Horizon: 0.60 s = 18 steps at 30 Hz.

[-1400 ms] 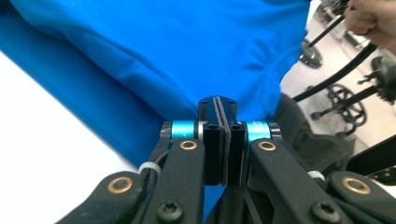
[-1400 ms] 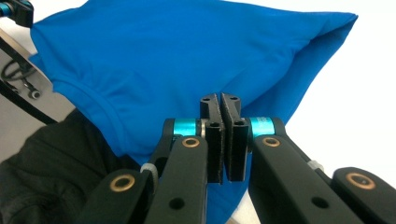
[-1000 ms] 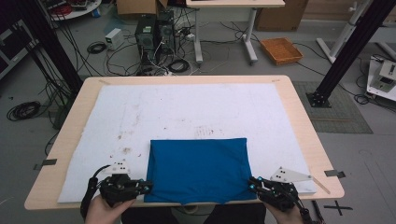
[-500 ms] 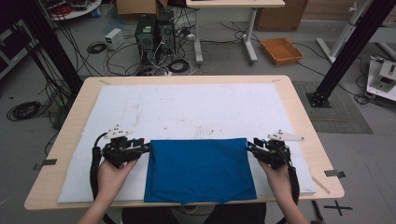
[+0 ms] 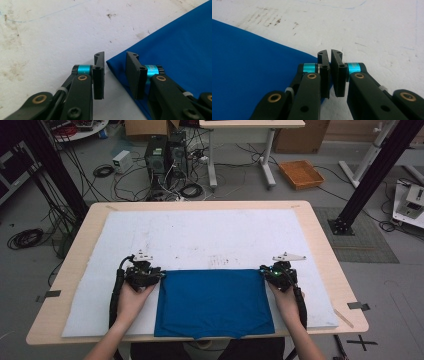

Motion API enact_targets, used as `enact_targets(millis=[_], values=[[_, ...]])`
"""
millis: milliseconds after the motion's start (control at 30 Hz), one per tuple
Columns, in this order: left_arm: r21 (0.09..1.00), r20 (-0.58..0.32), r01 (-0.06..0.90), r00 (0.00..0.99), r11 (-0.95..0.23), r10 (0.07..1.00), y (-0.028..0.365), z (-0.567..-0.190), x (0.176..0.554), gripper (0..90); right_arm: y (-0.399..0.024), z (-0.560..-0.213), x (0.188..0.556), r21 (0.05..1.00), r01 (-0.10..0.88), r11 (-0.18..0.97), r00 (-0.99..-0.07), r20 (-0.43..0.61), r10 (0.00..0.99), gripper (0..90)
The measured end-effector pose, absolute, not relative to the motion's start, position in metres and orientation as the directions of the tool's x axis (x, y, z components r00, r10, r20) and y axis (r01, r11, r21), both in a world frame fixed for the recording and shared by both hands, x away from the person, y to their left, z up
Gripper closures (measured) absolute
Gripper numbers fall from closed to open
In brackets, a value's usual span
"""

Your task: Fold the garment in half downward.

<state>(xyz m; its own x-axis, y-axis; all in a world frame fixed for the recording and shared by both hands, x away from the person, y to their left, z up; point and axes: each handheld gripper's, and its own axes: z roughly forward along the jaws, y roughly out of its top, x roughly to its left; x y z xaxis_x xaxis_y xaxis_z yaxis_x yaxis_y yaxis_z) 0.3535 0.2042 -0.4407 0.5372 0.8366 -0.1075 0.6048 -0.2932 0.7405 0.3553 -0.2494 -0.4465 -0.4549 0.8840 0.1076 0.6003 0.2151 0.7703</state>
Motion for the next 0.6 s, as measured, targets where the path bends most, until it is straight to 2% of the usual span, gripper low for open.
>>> enact_targets(millis=[67, 167, 300, 333, 433, 500, 567, 600], values=[[0.762, -0.126, 0.592, 0.532, -0.262, 0.838, 0.205, -0.437, 0.352, 67.1, -0.253, -0.446, 0.355, 0.777, 0.601, 0.184, -0.436, 0.126, 0.891, 74.0], [0.776, -0.138, 0.582, 0.532, -0.242, 0.836, 0.206, -0.433, 0.354, 62.6, -0.259, -0.442, 0.357, 0.795, 0.593, 0.126, -0.405, 0.16, 0.9, 64.8], [0.733, -0.148, 0.621, 0.543, -0.277, 0.827, 0.203, -0.44, 0.361, 60.9, -0.259, -0.446, 0.362, 0.77, 0.626, 0.123, -0.413, 0.193, 0.89, 63.0], [0.718, -0.159, 0.636, 0.543, -0.281, 0.825, 0.201, -0.444, 0.363, 61.0, -0.258, -0.448, 0.363, 0.762, 0.634, 0.135, -0.416, 0.188, 0.89, 64.1], [0.722, -0.134, 0.625, 0.546, -0.296, 0.827, 0.201, -0.444, 0.363, 64.9, -0.255, -0.452, 0.364, 0.745, 0.644, 0.172, -0.436, 0.172, 0.883, 79.2], [0.728, -0.123, 0.615, 0.552, -0.303, 0.825, 0.203, -0.444, 0.362, 73.1, -0.253, -0.451, 0.363, 0.752, 0.628, 0.201, -0.458, 0.149, 0.876, 85.7], [0.725, -0.163, 0.626, 0.561, -0.287, 0.812, 0.205, -0.445, 0.362, 84.2, -0.253, -0.451, 0.363, 0.758, 0.618, 0.21, -0.471, 0.142, 0.871, 87.4], [0.731, -0.152, 0.617, 0.563, -0.291, 0.812, 0.204, -0.445, 0.361, 85.0, -0.254, -0.451, 0.363, 0.759, 0.616, 0.214, -0.475, 0.141, 0.869, 87.7]])
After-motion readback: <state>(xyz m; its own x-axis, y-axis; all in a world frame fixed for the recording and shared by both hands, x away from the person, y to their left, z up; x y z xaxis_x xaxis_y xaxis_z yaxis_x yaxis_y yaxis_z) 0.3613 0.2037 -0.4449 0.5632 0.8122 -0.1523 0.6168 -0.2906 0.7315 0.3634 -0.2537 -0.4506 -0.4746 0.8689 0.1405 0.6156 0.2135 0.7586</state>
